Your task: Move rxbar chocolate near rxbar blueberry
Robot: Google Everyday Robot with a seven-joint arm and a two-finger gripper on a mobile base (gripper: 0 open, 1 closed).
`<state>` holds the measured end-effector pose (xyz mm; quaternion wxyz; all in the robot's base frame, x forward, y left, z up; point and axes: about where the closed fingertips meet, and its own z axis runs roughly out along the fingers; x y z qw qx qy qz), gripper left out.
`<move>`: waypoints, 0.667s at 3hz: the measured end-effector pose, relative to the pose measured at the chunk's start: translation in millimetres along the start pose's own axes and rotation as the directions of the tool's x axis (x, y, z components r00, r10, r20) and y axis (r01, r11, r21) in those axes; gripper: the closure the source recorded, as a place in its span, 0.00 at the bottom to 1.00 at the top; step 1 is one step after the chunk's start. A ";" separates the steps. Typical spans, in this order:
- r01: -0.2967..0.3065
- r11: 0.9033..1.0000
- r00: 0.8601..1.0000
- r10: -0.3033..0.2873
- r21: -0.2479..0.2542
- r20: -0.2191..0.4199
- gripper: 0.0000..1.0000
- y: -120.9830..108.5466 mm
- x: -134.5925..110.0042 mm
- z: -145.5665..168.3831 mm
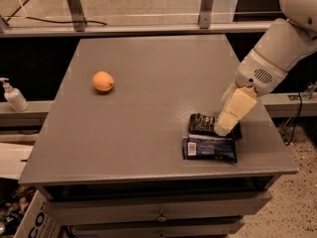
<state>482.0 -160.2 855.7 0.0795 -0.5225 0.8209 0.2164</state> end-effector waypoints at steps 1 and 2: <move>-0.016 1.000 1.000 0.015 0.023 0.025 0.00 -12.1 0.7 -11.1; -0.035 0.997 0.997 0.030 0.069 0.078 0.00 -36.4 8.4 -30.4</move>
Offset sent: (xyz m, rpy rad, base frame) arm 0.0518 -0.0702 0.0295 0.0603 -0.1254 -0.1287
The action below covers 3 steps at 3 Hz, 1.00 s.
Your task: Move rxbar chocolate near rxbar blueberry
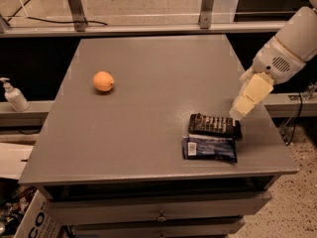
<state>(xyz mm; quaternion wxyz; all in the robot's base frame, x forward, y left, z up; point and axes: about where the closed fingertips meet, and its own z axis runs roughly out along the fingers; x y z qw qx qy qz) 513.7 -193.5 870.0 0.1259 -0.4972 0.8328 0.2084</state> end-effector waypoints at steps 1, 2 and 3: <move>0.012 0.999 0.998 -0.015 0.040 0.065 0.00 -28.7 7.9 -18.0; 0.045 0.997 0.988 -0.055 0.067 0.143 0.00 -53.1 14.8 -35.5; 0.045 0.997 0.988 -0.054 0.069 0.144 0.00 -54.0 14.1 -34.7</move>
Offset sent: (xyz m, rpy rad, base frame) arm 0.0404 -0.0887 0.0238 0.1627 -0.1686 0.0095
